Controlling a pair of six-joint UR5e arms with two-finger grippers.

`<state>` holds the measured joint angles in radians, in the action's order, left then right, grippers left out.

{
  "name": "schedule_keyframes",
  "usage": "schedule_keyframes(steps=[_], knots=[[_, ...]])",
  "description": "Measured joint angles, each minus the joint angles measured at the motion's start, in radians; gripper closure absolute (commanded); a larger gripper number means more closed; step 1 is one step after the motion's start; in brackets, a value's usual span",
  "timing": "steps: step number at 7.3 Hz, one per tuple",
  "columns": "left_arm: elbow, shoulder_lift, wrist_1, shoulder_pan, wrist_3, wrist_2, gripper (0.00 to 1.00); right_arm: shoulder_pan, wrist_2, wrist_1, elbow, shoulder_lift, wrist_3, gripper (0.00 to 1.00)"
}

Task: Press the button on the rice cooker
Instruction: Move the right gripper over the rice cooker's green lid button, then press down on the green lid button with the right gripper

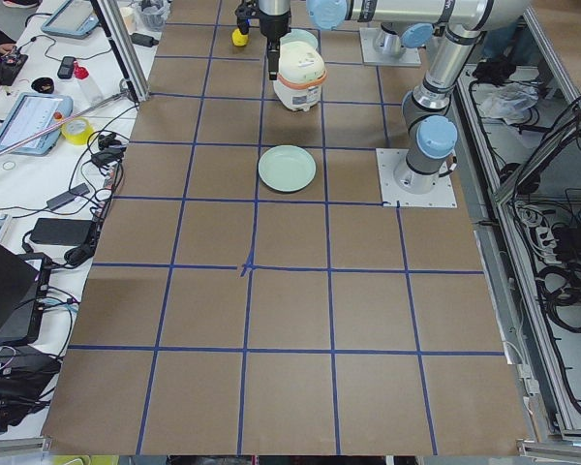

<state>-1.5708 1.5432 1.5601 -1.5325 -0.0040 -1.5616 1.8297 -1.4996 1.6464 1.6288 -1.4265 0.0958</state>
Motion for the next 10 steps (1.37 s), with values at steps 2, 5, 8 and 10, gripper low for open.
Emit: schedule_keyframes(steps=[2, 5, 8, 10], knots=[[0.0, 0.0, 0.0, 0.0, 0.0, 0.0, 0.0, 0.001, 0.001, 0.03, 0.028, 0.01, -0.002, 1.0], [0.0, 0.0, 0.0, 0.0, 0.0, 0.0, 0.0, 0.015, 0.001, 0.059, 0.037, 0.026, -0.002, 1.0], [0.0, 0.0, 0.0, 0.0, 0.001, 0.0, 0.0, 0.021, 0.001, 0.073, 0.04, 0.038, -0.004, 1.0], [0.0, 0.0, 0.0, 0.0, 0.0, 0.0, 0.0, 0.022, 0.001, 0.076, 0.041, 0.039, -0.004, 1.0]])
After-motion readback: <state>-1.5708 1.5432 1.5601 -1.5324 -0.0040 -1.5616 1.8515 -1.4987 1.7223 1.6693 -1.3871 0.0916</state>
